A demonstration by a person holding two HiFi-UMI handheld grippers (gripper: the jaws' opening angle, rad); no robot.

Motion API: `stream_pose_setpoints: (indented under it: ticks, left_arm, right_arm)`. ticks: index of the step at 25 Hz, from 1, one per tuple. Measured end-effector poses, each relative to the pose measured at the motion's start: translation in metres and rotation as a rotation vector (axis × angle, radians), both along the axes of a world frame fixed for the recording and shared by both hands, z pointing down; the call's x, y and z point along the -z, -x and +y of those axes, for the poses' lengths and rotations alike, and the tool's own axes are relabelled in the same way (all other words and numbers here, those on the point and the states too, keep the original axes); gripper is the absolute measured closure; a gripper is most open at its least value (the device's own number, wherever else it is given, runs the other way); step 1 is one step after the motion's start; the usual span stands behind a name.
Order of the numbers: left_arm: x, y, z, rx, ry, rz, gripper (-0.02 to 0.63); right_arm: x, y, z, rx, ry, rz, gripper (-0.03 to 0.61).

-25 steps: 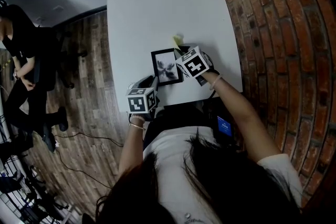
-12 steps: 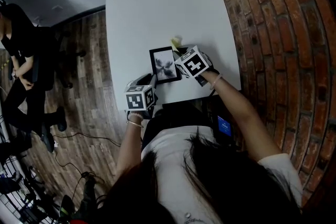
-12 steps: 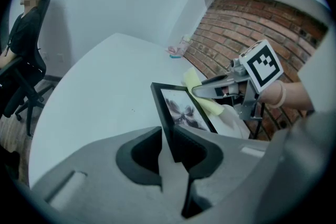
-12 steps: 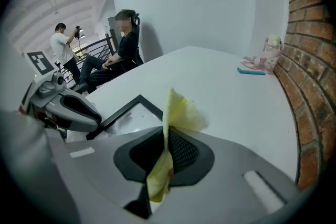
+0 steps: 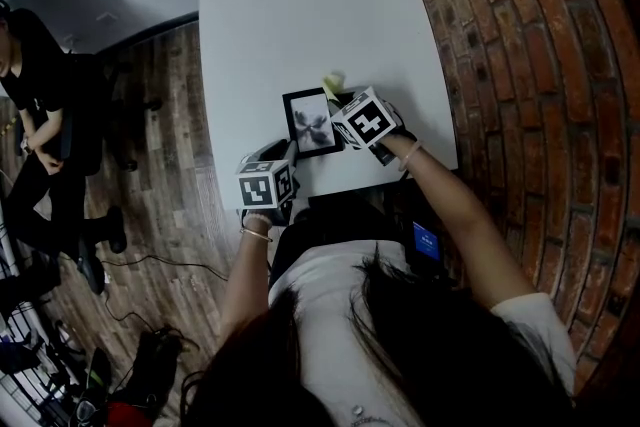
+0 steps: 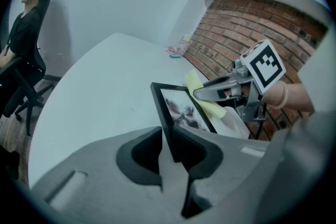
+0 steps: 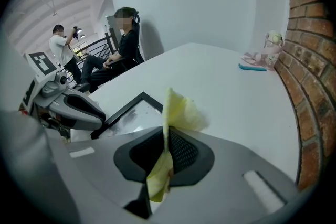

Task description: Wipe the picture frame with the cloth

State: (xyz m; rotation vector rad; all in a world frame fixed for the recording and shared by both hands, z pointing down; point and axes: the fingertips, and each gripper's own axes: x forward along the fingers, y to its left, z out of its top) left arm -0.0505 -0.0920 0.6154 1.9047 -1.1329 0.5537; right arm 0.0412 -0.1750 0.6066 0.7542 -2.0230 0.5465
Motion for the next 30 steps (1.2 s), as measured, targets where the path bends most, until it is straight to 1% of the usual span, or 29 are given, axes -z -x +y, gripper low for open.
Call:
stream_pose_setpoints:
  ticks: [6,10,30]
  left_arm:
    - [0.0,0.001,-0.001,-0.001,0.007,0.007,0.545]
    - [-0.002,0.001,0.0,0.0,0.011,-0.002,0.545]
    - [0.0,0.0,-0.001,-0.003,0.003,0.006,0.546]
  right_arm:
    - [0.001,0.0,0.006,0.001,0.009,0.002,0.546]
    - [0.0,-0.001,0.012,0.003,0.017,0.002,0.548]
    - [-0.001,-0.003,0.033,0.012,0.029,0.026,0.548]
